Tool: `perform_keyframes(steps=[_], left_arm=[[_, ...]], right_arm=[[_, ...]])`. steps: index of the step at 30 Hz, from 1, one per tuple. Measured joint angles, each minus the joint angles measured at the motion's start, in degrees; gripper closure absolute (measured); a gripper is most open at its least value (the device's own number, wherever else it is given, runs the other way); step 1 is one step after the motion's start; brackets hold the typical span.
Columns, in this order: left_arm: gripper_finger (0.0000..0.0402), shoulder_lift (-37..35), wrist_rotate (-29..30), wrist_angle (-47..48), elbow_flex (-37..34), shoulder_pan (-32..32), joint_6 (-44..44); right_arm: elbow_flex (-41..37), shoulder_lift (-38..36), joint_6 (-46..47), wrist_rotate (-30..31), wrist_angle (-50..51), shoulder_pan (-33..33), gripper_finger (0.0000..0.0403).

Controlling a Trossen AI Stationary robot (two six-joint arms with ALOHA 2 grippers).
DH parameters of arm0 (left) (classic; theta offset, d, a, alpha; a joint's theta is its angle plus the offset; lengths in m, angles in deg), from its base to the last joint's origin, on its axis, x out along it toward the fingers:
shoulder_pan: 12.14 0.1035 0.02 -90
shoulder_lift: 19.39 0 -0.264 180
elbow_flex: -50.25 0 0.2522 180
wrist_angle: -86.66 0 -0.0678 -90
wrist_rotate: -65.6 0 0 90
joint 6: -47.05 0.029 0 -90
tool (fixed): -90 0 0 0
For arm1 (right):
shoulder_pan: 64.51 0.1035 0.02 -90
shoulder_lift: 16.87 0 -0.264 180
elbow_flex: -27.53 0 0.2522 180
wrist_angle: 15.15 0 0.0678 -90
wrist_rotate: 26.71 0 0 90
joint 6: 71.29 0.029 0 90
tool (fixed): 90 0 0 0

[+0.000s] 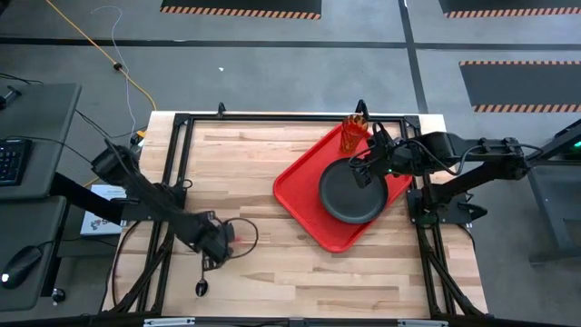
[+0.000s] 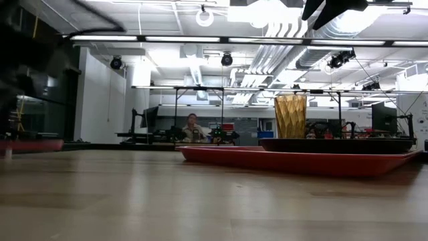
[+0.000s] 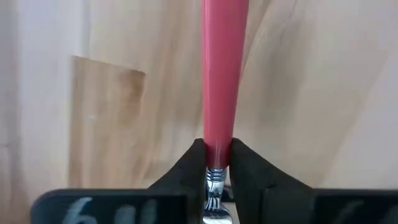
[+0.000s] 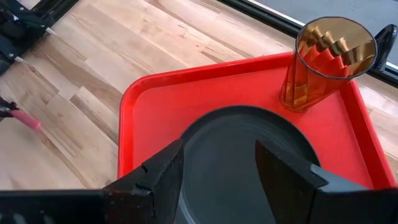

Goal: Pick and place plate/cup/fork/spoon on tray
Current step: Put the pink fork on the red serving tray to the left of the black plate

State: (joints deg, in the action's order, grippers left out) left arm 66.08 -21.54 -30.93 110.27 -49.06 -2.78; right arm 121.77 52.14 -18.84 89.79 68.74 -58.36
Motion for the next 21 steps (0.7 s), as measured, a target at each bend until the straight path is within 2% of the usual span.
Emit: perform_keyframes(steps=[3,10,16,21], left_arm=[[0.0342,-4.86,0.65,3.06,-0.04,2.27,-0.39],[0.0365,-19.15,5.47,0.82,-0.02,7.98,-6.34],[0.0365,-28.97,17.43,-9.02,0.0,10.68,-13.33],[0.0365,-32.21,26.9,-22.83,0.07,12.31,-12.02]], right_arm=[[0.0,0.0,0.0,0.0,-0.02,0.0,0.0213],[0.0,0.0,-1.21,0.0,-0.35,0.0,0.0213],[0.0,0.0,-1.51,-0.33,-1.75,0.0,0.0213],[0.0,0.0,-3.92,-4.29,-5.6,0.02,0.0213]])
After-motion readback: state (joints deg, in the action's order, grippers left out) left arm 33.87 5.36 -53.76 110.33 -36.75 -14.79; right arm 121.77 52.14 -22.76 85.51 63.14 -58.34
